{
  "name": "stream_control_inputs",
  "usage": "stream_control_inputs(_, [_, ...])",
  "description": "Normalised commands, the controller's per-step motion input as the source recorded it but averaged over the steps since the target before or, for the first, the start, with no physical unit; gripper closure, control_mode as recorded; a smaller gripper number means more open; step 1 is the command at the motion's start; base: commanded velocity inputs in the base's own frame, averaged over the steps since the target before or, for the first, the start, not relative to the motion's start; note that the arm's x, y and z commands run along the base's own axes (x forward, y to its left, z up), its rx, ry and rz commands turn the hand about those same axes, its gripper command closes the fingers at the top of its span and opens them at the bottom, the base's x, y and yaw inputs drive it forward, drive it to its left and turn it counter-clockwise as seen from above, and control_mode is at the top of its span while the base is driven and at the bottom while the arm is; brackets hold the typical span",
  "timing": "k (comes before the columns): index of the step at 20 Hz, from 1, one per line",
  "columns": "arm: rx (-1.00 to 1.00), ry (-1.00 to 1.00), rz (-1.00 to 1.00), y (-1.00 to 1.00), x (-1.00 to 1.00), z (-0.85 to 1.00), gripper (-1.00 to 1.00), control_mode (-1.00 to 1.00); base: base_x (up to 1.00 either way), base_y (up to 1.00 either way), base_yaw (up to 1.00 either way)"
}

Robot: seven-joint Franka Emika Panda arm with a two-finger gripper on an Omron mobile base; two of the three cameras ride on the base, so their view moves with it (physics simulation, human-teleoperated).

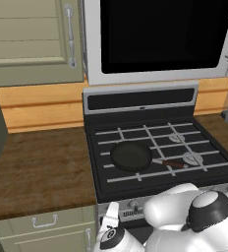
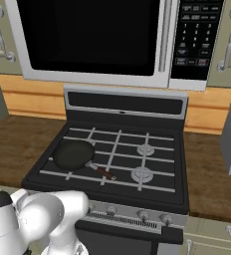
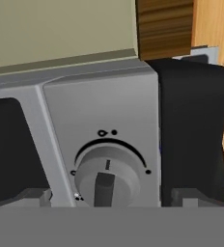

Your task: Turn off the front left burner of the stove.

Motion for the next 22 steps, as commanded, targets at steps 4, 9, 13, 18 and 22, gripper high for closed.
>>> stream_control_inputs(4, [0.0, 0.0, 0.0, 0.0, 0.0, 0.0, 1.0, -1.0, 0.0, 0.0, 0.0])
stream_control_inputs(9, [0.0, 0.01, 0.0, 0.0, 0.0, 0.0, 1.0, -1.0, 0.0, 0.0, 0.0])
stream_control_inputs(13, [0.06, 0.1, 0.0, 0.0, 0.02, 0.0, 1.0, -1.0, 0.0, 0.0, 0.0])
stream_control_inputs(18, [0.18, 0.19, -0.01, -0.03, 0.14, 0.05, 1.0, -1.0, 0.0, 0.0, 0.0])
stream_control_inputs(22, [0.23, 0.24, -0.03, -0.11, 0.42, 0.07, 1.0, -1.0, 0.0, 0.0, 0.0])
